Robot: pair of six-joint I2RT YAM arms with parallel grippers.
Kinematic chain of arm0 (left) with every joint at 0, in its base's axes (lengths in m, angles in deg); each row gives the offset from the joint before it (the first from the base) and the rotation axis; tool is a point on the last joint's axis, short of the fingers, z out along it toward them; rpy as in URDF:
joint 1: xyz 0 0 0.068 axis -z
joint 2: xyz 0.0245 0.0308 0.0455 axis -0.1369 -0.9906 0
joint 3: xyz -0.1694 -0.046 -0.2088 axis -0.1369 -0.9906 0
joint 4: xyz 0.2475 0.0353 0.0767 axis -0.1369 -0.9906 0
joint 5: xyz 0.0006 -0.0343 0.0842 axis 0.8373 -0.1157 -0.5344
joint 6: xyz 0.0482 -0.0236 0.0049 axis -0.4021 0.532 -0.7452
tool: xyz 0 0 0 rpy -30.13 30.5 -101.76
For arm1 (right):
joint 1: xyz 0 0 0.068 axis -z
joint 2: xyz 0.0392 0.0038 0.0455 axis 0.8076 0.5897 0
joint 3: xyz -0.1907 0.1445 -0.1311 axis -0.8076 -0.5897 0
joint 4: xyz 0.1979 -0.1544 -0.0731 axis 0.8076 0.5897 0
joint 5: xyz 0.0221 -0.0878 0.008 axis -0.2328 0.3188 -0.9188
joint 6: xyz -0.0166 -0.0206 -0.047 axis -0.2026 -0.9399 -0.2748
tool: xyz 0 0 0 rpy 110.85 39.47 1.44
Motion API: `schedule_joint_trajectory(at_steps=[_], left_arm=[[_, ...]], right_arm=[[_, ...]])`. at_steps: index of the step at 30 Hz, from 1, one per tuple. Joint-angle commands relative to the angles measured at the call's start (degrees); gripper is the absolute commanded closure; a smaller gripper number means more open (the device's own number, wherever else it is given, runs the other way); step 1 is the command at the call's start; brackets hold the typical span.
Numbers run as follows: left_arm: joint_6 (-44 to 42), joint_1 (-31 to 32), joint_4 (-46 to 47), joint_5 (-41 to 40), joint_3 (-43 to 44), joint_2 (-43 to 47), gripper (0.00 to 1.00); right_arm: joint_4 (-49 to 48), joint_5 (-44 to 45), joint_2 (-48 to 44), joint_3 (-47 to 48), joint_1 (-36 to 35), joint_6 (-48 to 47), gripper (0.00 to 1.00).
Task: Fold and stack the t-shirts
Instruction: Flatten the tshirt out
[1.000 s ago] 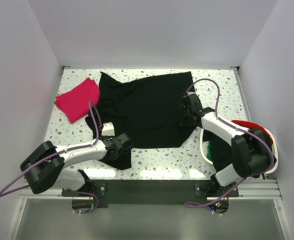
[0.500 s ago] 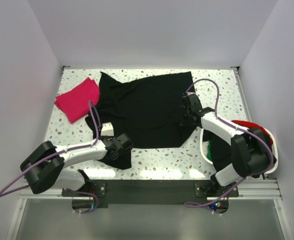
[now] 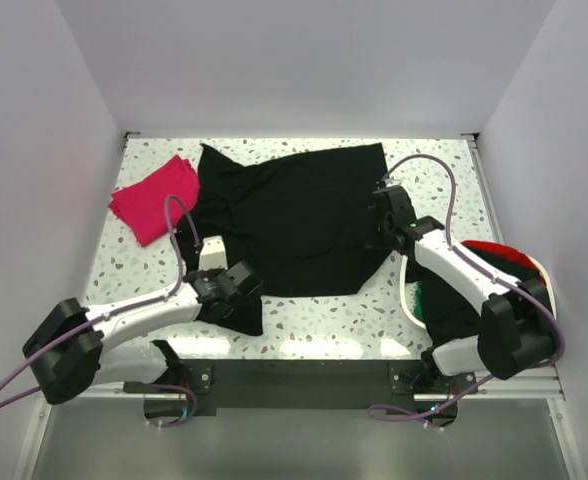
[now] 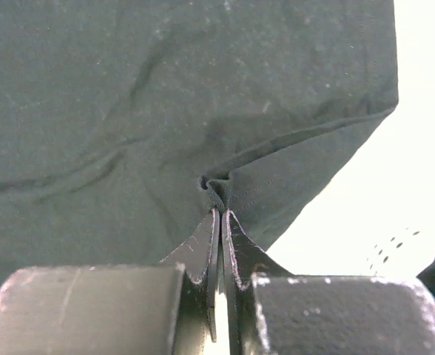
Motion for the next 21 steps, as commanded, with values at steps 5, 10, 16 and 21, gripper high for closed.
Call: schedule_joint_trajectory(at_steps=[5, 10, 16, 21], left_arm=[[-4.43, 0.27, -0.51, -1.51, 2.02, 10.72, 1.0], [-5.13, 1.06, -2.71, 0.25, 2.11, 15.28, 1.0], [-4.43, 5.35, -4.28, 2.37, 3.07, 18.98, 1.0], [0.57, 12.57, -9.64, 0.61, 6.49, 20.74, 1.0]], right_arm=[[7.59, 4.5, -8.88, -2.51, 0.09, 2.51, 1.0], [12.86, 6.0, -15.31, -4.53, 0.09, 3.91, 1.0], [17.18, 7.14, -21.46, -6.21, 0.09, 4.79, 1.0], [21.4, 7.32, -26.56, -6.65, 0.17, 5.68, 1.0]])
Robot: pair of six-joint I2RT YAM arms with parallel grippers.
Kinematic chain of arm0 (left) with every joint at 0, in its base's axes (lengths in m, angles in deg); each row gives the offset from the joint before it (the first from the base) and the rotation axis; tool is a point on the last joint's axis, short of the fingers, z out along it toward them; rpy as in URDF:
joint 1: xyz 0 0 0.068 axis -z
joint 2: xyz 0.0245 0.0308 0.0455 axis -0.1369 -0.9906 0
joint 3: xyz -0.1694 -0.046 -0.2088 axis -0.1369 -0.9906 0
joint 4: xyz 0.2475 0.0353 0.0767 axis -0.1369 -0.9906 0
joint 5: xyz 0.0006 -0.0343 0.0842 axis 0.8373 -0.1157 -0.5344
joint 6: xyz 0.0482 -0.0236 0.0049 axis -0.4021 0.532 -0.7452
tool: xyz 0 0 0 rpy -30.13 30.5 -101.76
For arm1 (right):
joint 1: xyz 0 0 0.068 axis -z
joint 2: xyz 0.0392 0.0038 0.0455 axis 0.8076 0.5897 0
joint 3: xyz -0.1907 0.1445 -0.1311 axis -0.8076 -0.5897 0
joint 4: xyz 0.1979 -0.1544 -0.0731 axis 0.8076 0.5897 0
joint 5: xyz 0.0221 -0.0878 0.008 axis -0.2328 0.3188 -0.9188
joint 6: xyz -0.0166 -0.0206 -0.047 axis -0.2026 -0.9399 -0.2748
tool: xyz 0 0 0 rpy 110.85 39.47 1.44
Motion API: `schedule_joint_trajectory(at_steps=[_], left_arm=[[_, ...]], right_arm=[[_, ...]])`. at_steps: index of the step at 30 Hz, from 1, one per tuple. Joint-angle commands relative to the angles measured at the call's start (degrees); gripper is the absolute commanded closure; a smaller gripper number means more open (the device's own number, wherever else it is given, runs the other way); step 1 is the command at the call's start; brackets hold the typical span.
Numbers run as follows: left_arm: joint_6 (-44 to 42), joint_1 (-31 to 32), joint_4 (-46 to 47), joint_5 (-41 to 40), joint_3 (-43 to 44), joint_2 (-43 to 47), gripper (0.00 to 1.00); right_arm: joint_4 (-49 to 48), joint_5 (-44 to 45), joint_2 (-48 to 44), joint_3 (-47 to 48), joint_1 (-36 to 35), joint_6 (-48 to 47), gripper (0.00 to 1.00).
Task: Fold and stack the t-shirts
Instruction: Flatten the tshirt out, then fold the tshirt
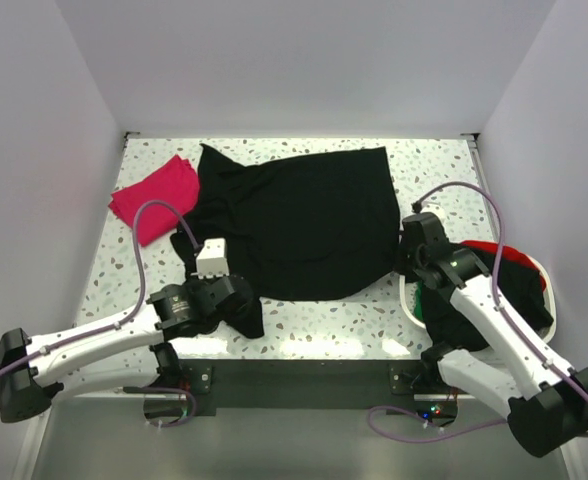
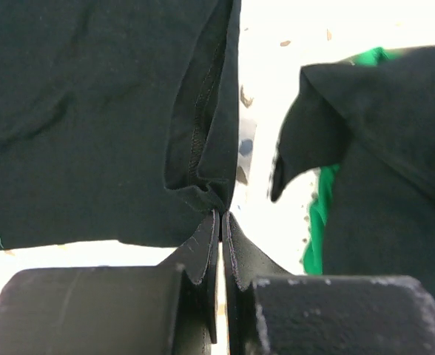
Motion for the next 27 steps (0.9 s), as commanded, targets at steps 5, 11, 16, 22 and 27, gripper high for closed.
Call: schedule_joint_trajectory(at_steps=[5, 11, 16, 22, 27], left_arm=[[9.36, 10.82, -7.85, -1.71, 4.93, 2.98, 1.0], [12.19, 16.45, -7.61, -2.94, 6.16, 5.36, 1.0], [4.91, 16.54, 0.13, -7.93, 7.3, 7.47, 1.0], [-4.33, 16.54, 5.33, -14.97, 11.61, 4.49, 1.0], [-3.38, 16.63, 0.77, -13.66, 15.03, 1.33, 1.0]], right_arm=[[7.55, 0.87, -7.57, 0.72, 0.09, 2.66, 1.0], [8.88, 1.13, -9.6, 1.86, 0.17, 2.49, 1.0], [5.38, 0.35, -10.21, 0.64, 0.17, 1.09, 1.0], [4.58, -2.47, -11.09, 0.9, 0.17, -0.32, 1.0], [8.61, -2.82, -8.81, 3.53, 0.17, -0.32, 1.0]])
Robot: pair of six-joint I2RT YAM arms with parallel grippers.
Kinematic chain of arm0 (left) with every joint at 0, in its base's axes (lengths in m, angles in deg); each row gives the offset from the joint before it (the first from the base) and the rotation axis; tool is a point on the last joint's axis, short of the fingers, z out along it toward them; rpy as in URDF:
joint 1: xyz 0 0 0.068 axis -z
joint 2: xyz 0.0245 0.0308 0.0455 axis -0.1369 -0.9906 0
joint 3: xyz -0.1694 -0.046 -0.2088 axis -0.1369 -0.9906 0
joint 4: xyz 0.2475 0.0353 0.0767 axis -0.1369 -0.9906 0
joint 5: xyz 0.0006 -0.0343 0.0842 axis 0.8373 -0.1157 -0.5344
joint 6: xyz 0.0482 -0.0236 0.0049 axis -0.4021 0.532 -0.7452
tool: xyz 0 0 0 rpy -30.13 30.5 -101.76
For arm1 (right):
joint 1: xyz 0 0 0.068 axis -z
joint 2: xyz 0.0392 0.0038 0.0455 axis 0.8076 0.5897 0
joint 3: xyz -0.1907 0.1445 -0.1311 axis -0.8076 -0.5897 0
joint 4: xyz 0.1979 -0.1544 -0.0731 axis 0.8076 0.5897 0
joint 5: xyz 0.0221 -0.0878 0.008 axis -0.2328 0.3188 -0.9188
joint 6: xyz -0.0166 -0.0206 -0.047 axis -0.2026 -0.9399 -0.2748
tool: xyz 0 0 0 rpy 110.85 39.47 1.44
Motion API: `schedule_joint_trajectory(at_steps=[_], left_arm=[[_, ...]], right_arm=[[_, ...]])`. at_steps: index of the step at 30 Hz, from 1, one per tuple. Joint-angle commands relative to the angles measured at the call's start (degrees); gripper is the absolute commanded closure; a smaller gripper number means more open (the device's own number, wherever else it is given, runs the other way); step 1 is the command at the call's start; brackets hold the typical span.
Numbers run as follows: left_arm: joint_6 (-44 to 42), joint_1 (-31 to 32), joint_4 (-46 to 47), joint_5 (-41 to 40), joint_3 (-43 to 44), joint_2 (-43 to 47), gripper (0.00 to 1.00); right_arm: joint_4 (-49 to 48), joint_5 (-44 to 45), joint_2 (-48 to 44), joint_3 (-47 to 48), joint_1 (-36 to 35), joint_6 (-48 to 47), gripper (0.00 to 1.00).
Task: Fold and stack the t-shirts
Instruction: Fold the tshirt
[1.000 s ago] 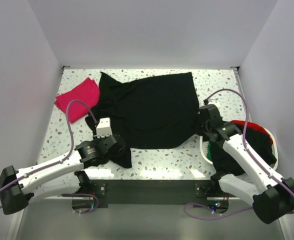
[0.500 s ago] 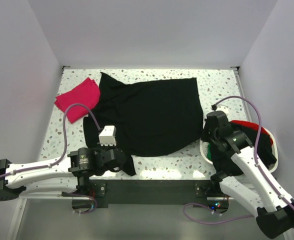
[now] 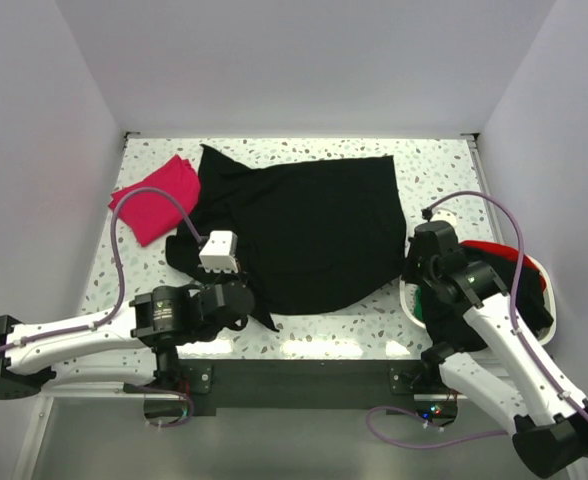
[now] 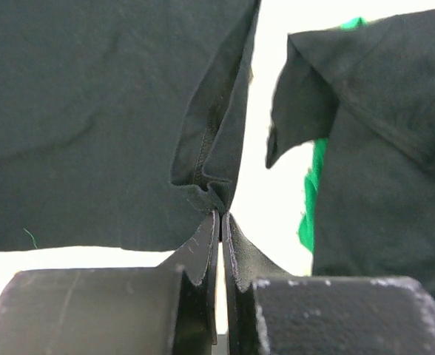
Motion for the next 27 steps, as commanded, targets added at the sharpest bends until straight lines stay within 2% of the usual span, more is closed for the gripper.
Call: schedule_joint_trajectory(at_steps=[1, 7, 10, 19, 23, 27], left_arm=[[0.04, 0.34, -2.1, -2.71, 4.22, -1.79, 1.0], [17.59, 0.26, -21.78, 0.97, 13.36, -5.47, 1.0], [20.44, 0.26, -30.75, 5.35, 17.22, -8.37, 1.0], [18.85, 0.26, -30.68, 17.23, 25.58, -7.94, 1.0], [20.35, 0.26, -30.77, 19.61, 28.91, -7.76, 1.0], [22.63, 0.17, -30.77, 20.58, 28.31, -8.82, 1.0]], right_arm=[[5.11, -0.9, 2.4, 5.47, 0.09, -0.74, 1.0], [16.37, 2.97, 6.8, 14.1, 0.17, 1.37, 1.0], [19.28, 2.19, 9.52, 15.94, 0.17, 2.07, 1.0], [31.05, -0.36, 14.54, 23.59, 0.17, 5.06, 1.0], [35.54, -1.42, 15.86, 26.93, 0.09, 6.12, 1.0], [38.53, -1.42, 17.79, 29.04, 0.17, 6.38, 1.0]])
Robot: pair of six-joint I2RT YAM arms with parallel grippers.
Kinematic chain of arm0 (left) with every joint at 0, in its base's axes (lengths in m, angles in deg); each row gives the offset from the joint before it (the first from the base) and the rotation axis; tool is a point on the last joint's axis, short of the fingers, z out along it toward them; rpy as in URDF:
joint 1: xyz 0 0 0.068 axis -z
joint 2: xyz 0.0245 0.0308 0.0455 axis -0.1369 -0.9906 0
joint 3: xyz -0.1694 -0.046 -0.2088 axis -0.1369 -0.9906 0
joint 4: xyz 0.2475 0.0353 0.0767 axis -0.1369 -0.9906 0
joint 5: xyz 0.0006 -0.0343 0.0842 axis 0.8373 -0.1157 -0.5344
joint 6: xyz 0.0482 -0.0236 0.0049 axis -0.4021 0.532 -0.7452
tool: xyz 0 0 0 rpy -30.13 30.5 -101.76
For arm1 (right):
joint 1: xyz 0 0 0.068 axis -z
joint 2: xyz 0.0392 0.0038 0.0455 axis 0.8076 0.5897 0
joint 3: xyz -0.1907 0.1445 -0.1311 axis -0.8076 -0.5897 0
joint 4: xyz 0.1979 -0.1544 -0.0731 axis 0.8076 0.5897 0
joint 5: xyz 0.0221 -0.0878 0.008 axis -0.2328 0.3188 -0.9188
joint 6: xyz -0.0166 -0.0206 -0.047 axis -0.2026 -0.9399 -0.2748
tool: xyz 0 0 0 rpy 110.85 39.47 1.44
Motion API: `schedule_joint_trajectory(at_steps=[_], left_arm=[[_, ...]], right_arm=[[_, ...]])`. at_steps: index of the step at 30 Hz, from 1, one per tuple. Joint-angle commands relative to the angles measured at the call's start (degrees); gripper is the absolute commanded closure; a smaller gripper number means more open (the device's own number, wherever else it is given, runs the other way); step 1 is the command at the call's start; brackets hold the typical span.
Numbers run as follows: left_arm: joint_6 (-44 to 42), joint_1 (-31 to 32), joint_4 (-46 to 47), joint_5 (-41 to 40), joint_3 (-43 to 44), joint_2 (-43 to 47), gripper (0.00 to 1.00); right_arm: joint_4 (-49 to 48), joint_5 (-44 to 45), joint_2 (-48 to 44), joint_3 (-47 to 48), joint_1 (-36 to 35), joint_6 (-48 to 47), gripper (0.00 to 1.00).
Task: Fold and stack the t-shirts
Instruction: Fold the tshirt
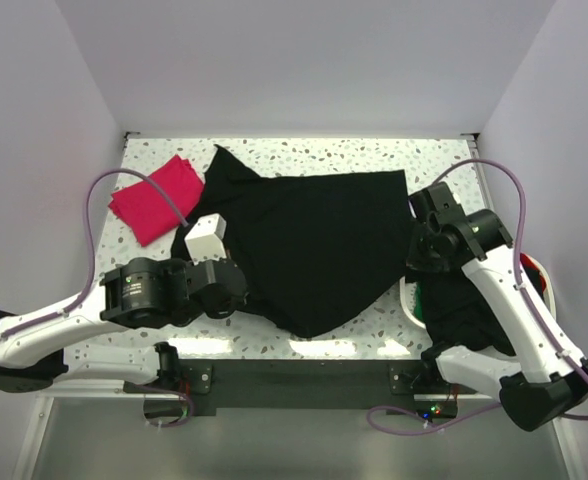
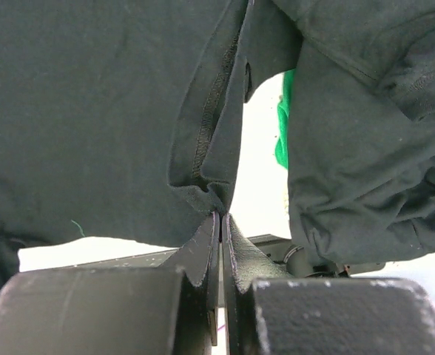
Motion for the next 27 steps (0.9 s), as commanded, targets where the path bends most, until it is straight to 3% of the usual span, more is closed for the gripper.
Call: schedule_joint_trajectory(at_steps=[1, 7, 14, 18, 22, 27], left_arm=[[4.49, 0.19, -1.39, 1.74, 0.55, -0.6, 1.0], [6.44, -3.67, -1.22, -2.55, -3.41, -0.43, 1.0], [-6.13, -14.38, 4.94, -2.83, -2.45, -3.67, 1.0], [-8.33, -17.29, 4.14, -5.46, -3.14, -2.81, 1.0], [-17.44, -20.2, 14.48, -3.63, -6.83, -0.25, 1.0], [-20.63, -21.52, 16.01, -4.41, -6.49, -1.92, 1.0]], right_arm=[[10.43, -1.05, 1.73, 2.49, 0.17, 1.25, 1.0], [8.24, -3.33, 4.89, 2.31, 0.09, 1.6, 1.0], [6.65, -1.5, 9.28, 5.39, 0.09, 1.34, 1.0], [5.86, 0.26, 11.31, 6.45, 0.26, 1.25, 1.0], [4.63, 1.49, 13.42, 5.83, 0.61, 1.34, 1.0], [2.09, 1.15, 14.91, 5.3, 2.63, 0.73, 1.0]])
